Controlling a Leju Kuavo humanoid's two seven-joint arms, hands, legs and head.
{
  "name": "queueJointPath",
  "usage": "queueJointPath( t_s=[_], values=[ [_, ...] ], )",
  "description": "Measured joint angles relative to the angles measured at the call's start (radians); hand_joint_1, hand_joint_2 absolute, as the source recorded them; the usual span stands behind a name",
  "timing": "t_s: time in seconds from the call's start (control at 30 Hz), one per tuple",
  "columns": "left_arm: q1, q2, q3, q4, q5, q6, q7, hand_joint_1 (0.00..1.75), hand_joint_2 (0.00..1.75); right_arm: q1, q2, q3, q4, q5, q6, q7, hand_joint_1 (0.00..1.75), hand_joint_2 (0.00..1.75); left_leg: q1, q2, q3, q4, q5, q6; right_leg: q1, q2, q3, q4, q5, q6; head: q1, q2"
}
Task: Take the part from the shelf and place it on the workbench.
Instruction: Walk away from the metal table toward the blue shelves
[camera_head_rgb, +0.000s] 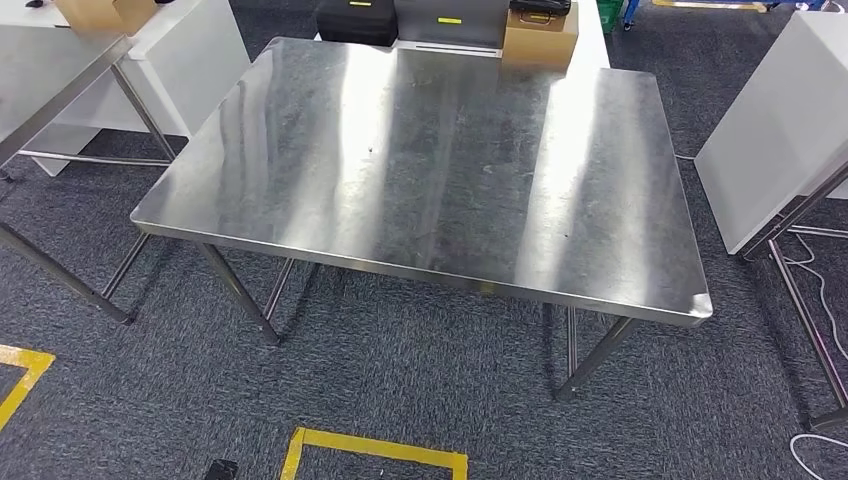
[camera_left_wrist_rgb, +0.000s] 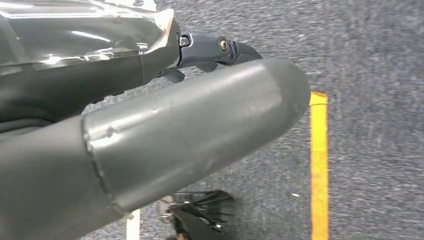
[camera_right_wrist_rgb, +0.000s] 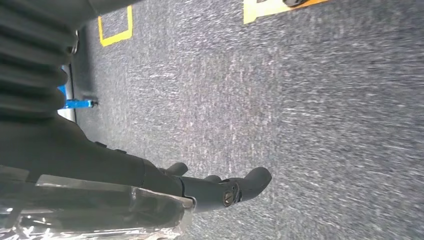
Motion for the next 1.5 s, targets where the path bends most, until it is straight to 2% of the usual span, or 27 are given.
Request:
queueJointPath(
  t_s=[0.07,0.13,0.17,0.27,0.3,0.33,0.4,0.47,0.5,0.53,0.6,0.67,0.73,0.8,0.83,0.9,0.97,1.0,1.03,1.07,1.13,1.2,1.27,1.33,1.4,1.47,1.5],
  values=[
    [-0.002,0.001,0.000,0.000,0.000,-0.001,-0.002,0.00,0.00,0.000,0.000,0.003,0.000,0.002,0.000,0.000,0.00,1.75,0.003,0.000,0.079,-0.086,0.041,0.002,0.000,0.000,-0.029,0.019,0.010,0.007,0.000,0.000],
    [-0.005,0.002,0.000,0.000,0.000,-0.001,-0.004,0.00,0.00,0.000,0.000,0.006,0.000,0.002,0.000,0.000,0.00,1.75,0.000,-0.002,0.155,-0.198,0.042,0.010,0.001,0.000,-0.049,0.030,0.020,0.019,0.000,0.000],
    [-0.006,0.002,0.000,0.000,0.000,-0.001,-0.004,0.00,0.00,-0.001,0.000,0.008,0.000,0.002,0.000,0.000,0.00,1.75,-0.004,-0.002,0.169,-0.227,0.033,0.016,0.002,-0.001,-0.053,0.032,0.026,0.026,0.001,0.000],
    [-0.008,0.002,0.000,0.000,0.000,-0.001,-0.008,0.00,0.00,-0.002,-0.002,0.008,0.000,0.000,0.000,-0.001,0.00,1.75,-0.011,-0.001,0.163,-0.245,0.043,0.042,0.005,-0.001,-0.066,0.031,0.037,0.045,0.003,0.000],
    [-0.009,0.001,0.000,0.000,0.000,-0.001,-0.012,0.00,0.00,-0.002,-0.002,0.008,0.000,-0.001,-0.001,-0.001,0.00,1.75,-0.011,0.001,0.156,-0.250,0.052,0.053,0.005,0.001,-0.076,0.045,0.024,0.045,0.003,0.000],
    [-0.010,0.001,0.000,0.000,0.000,-0.001,-0.016,0.00,0.00,-0.002,-0.002,0.009,0.000,-0.003,-0.002,-0.001,0.00,1.75,-0.010,0.002,0.148,-0.255,0.064,0.063,0.006,0.003,-0.092,0.077,-0.003,0.043,0.004,0.000],
    [-0.012,0.001,0.001,-0.001,-0.001,-0.001,-0.021,0.00,0.00,-0.001,-0.002,0.009,0.001,-0.006,-0.002,-0.001,0.00,1.75,-0.011,0.004,0.124,-0.257,0.086,0.073,0.004,0.007,-0.139,0.195,-0.084,0.034,0.007,0.000],
    [-0.012,0.001,0.001,-0.001,-0.002,-0.001,-0.022,0.00,0.00,0.000,-0.003,0.009,0.001,-0.007,-0.002,-0.001,0.00,1.75,-0.013,0.004,0.098,-0.256,0.105,0.074,0.004,0.008,-0.169,0.302,-0.132,0.039,0.008,0.000],
    [-0.012,0.001,0.001,-0.001,-0.002,-0.001,-0.023,0.00,0.00,0.001,-0.004,0.009,0.001,-0.007,-0.002,-0.001,0.00,1.75,-0.014,0.004,0.086,-0.255,0.114,0.073,0.004,0.008,-0.160,0.312,-0.131,0.046,0.009,0.000],
    [-0.012,0.000,0.001,-0.001,-0.002,-0.001,-0.022,0.00,0.00,0.001,-0.004,0.009,0.001,-0.007,-0.002,-0.001,0.00,1.75,-0.015,0.004,0.076,-0.255,0.122,0.072,0.005,0.009,-0.129,0.279,-0.117,0.053,0.009,0.000],
    [-0.012,-0.001,0.001,-0.001,-0.002,-0.001,-0.022,0.00,0.00,0.000,-0.006,0.009,0.001,-0.009,-0.004,-0.001,0.00,1.75,-0.017,0.004,0.063,-0.253,0.135,0.066,0.007,0.008,-0.020,0.130,-0.081,0.057,0.009,0.000],
    [-0.013,-0.002,0.001,-0.001,-0.002,-0.001,-0.022,0.00,0.00,-0.003,-0.007,0.009,0.001,-0.014,-0.007,-0.001,0.00,0.87,-0.022,0.006,0.057,-0.250,0.146,0.058,0.014,0.008,0.055,0.012,-0.063,0.048,0.009,0.000],
    [-0.013,-0.002,0.002,-0.001,-0.003,-0.001,-0.021,0.00,0.00,-0.002,-0.008,0.009,0.001,-0.019,-0.009,0.000,0.00,0.00,-0.024,0.010,0.055,-0.249,0.154,0.047,0.017,0.010,0.059,-0.014,-0.056,0.033,0.008,0.000],
    [-0.013,-0.001,0.002,-0.001,-0.003,-0.001,-0.020,0.00,0.00,-0.002,-0.006,0.008,0.001,-0.022,-0.011,0.004,0.00,0.00,-0.020,0.012,0.047,-0.238,0.145,0.035,0.004,0.014,0.051,-0.018,-0.043,0.015,0.008,0.000],
    [-0.012,-0.001,0.002,-0.001,-0.004,-0.001,-0.020,0.00,0.00,-0.001,-0.005,0.008,0.001,-0.023,-0.012,0.006,0.00,0.00,-0.017,0.011,0.037,-0.213,0.120,0.028,-0.001,0.016,0.046,-0.020,-0.036,0.006,0.006,0.000],
    [-0.011,-0.002,0.002,0.000,-0.004,-0.001,-0.018,0.00,0.00,0.001,-0.004,0.008,0.001,-0.025,-0.013,0.008,0.00,0.00,-0.010,0.008,-0.004,-0.100,0.034,0.014,-0.004,0.021,0.035,-0.020,-0.023,-0.007,0.002,0.000],
    [-0.011,-0.002,0.003,0.000,-0.005,-0.001,-0.016,0.00,0.00,0.004,-0.004,0.008,0.001,-0.026,-0.013,0.008,0.00,0.00,-0.001,0.008,-0.040,0.021,-0.024,0.001,-0.004,0.030,0.025,-0.018,-0.014,-0.007,0.001,0.000],
    [-0.010,-0.002,0.003,0.000,-0.005,-0.001,-0.015,0.00,0.00,0.006,-0.004,0.008,0.001,-0.027,-0.013,0.007,0.00,0.00,0.004,0.007,-0.037,0.037,-0.024,-0.003,-0.005,0.037,0.023,-0.017,-0.011,-0.004,0.001,0.000],
    [-0.010,-0.002,0.004,0.000,-0.005,-0.001,-0.014,0.00,0.00,0.008,-0.004,0.008,0.001,-0.027,-0.013,0.007,0.00,0.00,0.009,0.005,-0.013,0.012,-0.005,-0.008,-0.007,0.044,0.023,-0.016,-0.009,-0.001,0.001,0.000],
    [-0.010,-0.001,0.004,0.000,-0.005,-0.001,-0.013,0.00,0.00,0.008,-0.004,0.008,0.001,-0.028,-0.013,0.007,0.00,0.00,0.015,-0.001,0.027,-0.048,0.028,-0.011,-0.010,0.053,0.023,-0.012,-0.008,0.001,0.001,0.000],
    [-0.009,-0.001,0.005,0.000,-0.005,-0.001,-0.012,0.00,0.00,0.006,-0.003,0.008,0.001,-0.028,-0.013,0.006,0.00,0.00,0.023,-0.044,0.108,-0.178,0.072,-0.014,-0.012,0.071,0.012,-0.004,-0.007,0.010,0.001,0.000],
    [-0.006,-0.002,0.006,0.000,-0.006,-0.001,-0.011,0.00,0.00,0.003,-0.003,0.008,0.001,-0.028,-0.014,0.006,0.00,0.00,0.024,-0.072,0.139,-0.234,0.073,-0.008,-0.009,0.090,-0.005,0.000,-0.004,0.026,-0.001,0.000],
    [-0.006,-0.003,0.006,0.000,-0.006,-0.001,-0.010,0.00,0.00,0.002,-0.003,0.008,0.001,-0.028,-0.014,0.006,0.00,0.00,0.020,-0.053,0.137,-0.246,0.071,0.008,-0.007,0.106,-0.016,-0.001,0.003,0.043,-0.001,0.000],
    [-0.008,-0.005,0.007,0.000,-0.007,-0.001,-0.010,0.00,0.00,0.003,-0.003,0.008,0.001,-0.029,-0.014,0.006,0.00,0.00,0.019,-0.028,0.137,-0.260,0.077,0.028,-0.006,0.083,-0.039,0.031,-0.014,0.049,0.003,0.000],
    [-0.007,-0.005,0.009,0.000,-0.009,-0.002,-0.010,0.00,0.00,0.001,-0.004,0.008,0.002,-0.031,-0.014,0.005,0.00,0.00,0.015,0.000,0.137,-0.266,0.081,0.041,-0.005,0.043,-0.095,0.141,-0.067,0.042,0.009,0.000],
    [-0.006,-0.004,0.011,0.000,-0.010,-0.003,-0.010,0.00,0.00,0.001,-0.004,0.008,0.002,-0.033,-0.014,0.005,0.00,0.00,0.010,0.026,0.133,-0.266,0.082,0.046,-0.005,0.030,-0.160,0.269,-0.115,0.041,0.012,0.000],
    [-0.005,-0.005,0.012,0.000,-0.010,-0.004,-0.010,0.00,0.00,0.003,-0.005,0.008,0.002,-0.033,-0.014,0.005,0.00,0.00,0.007,0.038,0.132,-0.266,0.083,0.047,-0.005,0.027,-0.171,0.294,-0.118,0.046,0.012,0.000]
  ],
)
